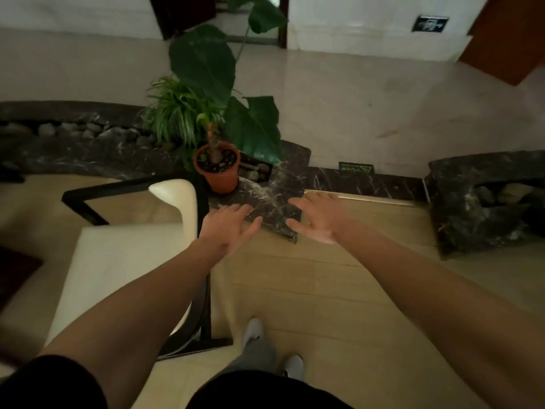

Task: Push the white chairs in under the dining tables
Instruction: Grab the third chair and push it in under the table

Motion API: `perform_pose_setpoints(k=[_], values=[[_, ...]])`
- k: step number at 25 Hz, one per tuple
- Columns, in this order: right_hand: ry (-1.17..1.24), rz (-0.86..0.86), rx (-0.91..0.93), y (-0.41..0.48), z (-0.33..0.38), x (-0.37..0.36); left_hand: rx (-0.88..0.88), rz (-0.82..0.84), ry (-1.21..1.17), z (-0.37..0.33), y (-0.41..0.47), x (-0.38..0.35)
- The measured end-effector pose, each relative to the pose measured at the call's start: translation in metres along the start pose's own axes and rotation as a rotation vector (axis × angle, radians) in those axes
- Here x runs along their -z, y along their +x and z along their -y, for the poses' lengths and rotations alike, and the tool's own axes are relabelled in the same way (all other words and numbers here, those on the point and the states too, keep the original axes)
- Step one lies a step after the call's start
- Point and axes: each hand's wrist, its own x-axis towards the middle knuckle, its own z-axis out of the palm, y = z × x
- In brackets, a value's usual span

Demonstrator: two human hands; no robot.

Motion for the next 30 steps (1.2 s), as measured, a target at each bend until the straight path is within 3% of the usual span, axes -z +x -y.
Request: perform_pose_setpoints(k=[9, 17, 24, 30], values=[[-0.118, -0.002, 0.330, 0.117, 0.009, 0.011, 0.283, -0.020, -0.020, 0.039, 0.029, -0.007], [-0.311, 0.108, 0.610, 0.250, 0.051, 0.031, 0.642, -0.083, -0.113, 0.112, 0.047, -0.030], [-0.310, 0.115, 0.854, 0.323, 0.088, 0.034, 0.948, -0.113, -0.158, 0.126, 0.043, -0.032], [-0.421, 0.297, 1.222, 0.382, 0.120, 0.006, 1.439, -0.174, -0.272, 0.083, 0.039, -0.050]])
